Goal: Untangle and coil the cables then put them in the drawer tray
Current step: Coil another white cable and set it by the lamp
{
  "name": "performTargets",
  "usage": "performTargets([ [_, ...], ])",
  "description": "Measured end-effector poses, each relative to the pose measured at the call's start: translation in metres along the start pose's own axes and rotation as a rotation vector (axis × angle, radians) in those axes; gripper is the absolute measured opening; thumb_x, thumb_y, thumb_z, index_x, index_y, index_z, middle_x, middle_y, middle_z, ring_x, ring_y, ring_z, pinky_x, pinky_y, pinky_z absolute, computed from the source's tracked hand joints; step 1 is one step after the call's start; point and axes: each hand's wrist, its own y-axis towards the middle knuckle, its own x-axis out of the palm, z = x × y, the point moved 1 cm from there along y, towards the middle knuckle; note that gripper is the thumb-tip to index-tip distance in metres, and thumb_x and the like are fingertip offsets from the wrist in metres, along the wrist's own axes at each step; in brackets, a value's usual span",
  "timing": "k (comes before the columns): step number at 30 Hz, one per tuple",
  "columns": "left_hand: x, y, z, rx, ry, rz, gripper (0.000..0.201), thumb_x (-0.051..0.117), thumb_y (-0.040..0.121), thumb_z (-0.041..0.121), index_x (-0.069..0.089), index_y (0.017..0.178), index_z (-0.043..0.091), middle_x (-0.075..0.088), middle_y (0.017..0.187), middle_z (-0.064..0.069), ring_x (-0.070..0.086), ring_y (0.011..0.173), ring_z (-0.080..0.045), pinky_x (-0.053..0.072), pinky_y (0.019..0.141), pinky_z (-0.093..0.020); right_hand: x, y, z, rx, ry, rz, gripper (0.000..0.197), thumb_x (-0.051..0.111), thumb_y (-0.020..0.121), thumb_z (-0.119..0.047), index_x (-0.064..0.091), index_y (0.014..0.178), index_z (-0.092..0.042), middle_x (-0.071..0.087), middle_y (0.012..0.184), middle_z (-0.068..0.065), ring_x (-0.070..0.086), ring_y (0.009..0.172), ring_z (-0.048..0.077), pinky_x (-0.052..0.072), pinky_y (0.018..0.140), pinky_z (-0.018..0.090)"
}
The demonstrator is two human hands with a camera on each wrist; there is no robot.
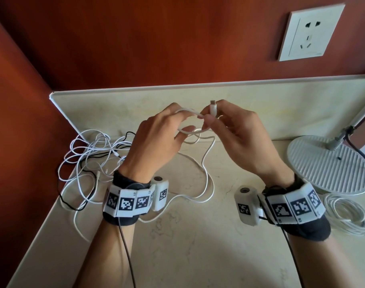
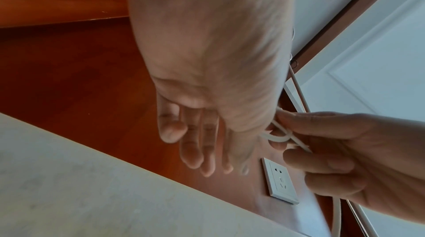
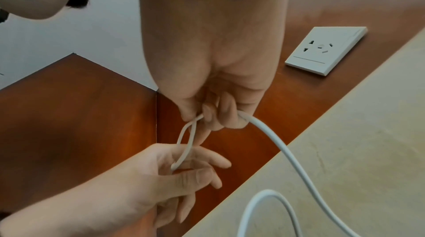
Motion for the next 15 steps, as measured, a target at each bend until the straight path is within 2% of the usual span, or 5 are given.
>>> performTargets([
  [2, 0.002, 0.000, 0.001, 0.036, -0.142, -0.016, 0.030, 0.068, 0.097, 0.018, 0.062, 0.124, 0.030, 0.061, 0.126, 0.016, 0.060, 0.072, -0.010, 0.054, 0.067, -0.035, 0.000, 0.000, -0.001, 0.005, -0.003, 0.003, 0.017, 0.052, 0.109, -0.017, 0.064, 0.101, -0.007, 0.065, 0.072, -0.008, 0.047, 0.052, 0.008, 0.032, 0.056, 0.015],
  [6, -0.002, 0.000, 0.009, 0.063, -0.501, -0.104, 0.041, 0.061, 0.088, -0.001, 0.063, 0.125, 0.016, 0.055, 0.146, 0.014, 0.059, 0.096, 0.007, 0.040, 0.070, -0.006, 0.000, 0.000, 0.000, 0.014, -0.034, 0.020, 0.019, 0.045, 0.112, -0.018, 0.060, 0.107, -0.006, 0.069, 0.072, -0.008, 0.055, 0.056, 0.013, 0.038, 0.058, 0.020],
  [9, -0.004, 0.000, 0.012, -0.041, -0.736, -0.108, 0.029, 0.055, 0.093, 0.011, 0.066, 0.120, 0.011, 0.050, 0.152, 0.019, 0.061, 0.076, -0.002, 0.044, 0.061, -0.024, -0.001, 0.001, 0.002, 0.010, -0.050, 0.070, 0.018, 0.040, 0.113, -0.020, 0.052, 0.112, -0.008, 0.073, 0.077, -0.005, 0.063, 0.057, 0.018, 0.049, 0.059, 0.035],
  [12, 0.000, 0.003, 0.009, -0.188, -0.669, 0.135, 0.022, 0.050, 0.104, 0.018, 0.069, 0.099, 0.010, 0.054, 0.147, 0.026, 0.055, 0.055, -0.031, 0.045, 0.052, -0.049, 0.001, 0.001, 0.000, -0.012, -0.032, 0.079, 0.018, 0.041, 0.113, -0.017, 0.052, 0.108, -0.003, 0.074, 0.093, 0.004, 0.068, 0.066, 0.023, 0.054, 0.066, 0.045],
  [15, 0.007, 0.004, 0.005, -0.237, -0.575, 0.331, 0.021, 0.056, 0.100, 0.010, 0.066, 0.082, 0.006, 0.061, 0.140, 0.022, 0.045, 0.048, -0.037, 0.036, 0.043, -0.044, 0.009, 0.001, -0.003, -0.044, -0.018, 0.105, 0.016, 0.042, 0.111, -0.011, 0.053, 0.105, -0.001, 0.071, 0.094, -0.002, 0.060, 0.062, 0.022, 0.051, 0.061, 0.040],
])
